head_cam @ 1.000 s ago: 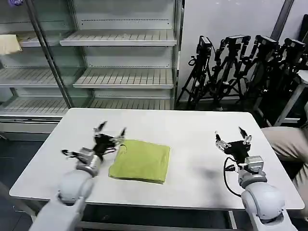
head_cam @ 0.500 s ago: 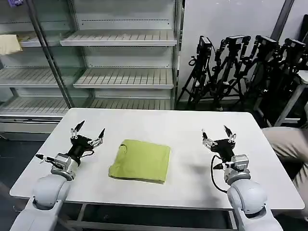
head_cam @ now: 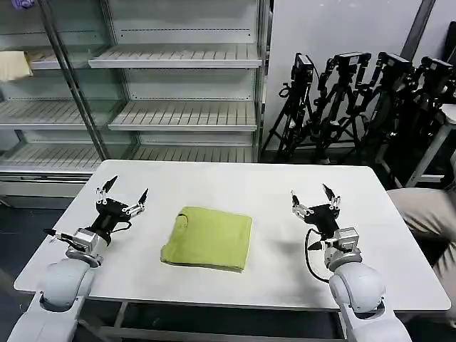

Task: Fold and organize the clothes.

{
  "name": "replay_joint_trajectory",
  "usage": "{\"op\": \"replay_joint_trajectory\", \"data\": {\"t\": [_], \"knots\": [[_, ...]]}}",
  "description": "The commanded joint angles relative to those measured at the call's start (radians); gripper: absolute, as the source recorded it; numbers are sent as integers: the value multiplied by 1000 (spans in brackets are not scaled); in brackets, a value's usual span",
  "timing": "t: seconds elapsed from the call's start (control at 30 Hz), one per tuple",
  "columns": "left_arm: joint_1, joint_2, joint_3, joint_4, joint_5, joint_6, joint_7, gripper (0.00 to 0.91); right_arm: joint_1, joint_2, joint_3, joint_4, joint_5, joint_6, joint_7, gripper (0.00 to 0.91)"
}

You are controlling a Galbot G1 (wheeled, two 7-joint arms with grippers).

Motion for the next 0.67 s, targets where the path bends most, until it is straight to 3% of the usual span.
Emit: {"op": "replay_joint_trajectory", "data": {"t": [0.03,0.23,0.37,0.67], "knots": [[18,16,-14,-25,-13,-7,7,907,-11,9,8,-10,-138,66,-26,907],[21,17,-13,-35,-24,-40,6,907,-27,9,13,-3,-148,83,-38,907],[46,23,-8,-64,-78,-11,8,907,-29,33,15,1,-172,150,-27,907],[42,13,13,-52,-90,-61,0,907,-23,41,15,-7,-210,151,-24,907]]}}
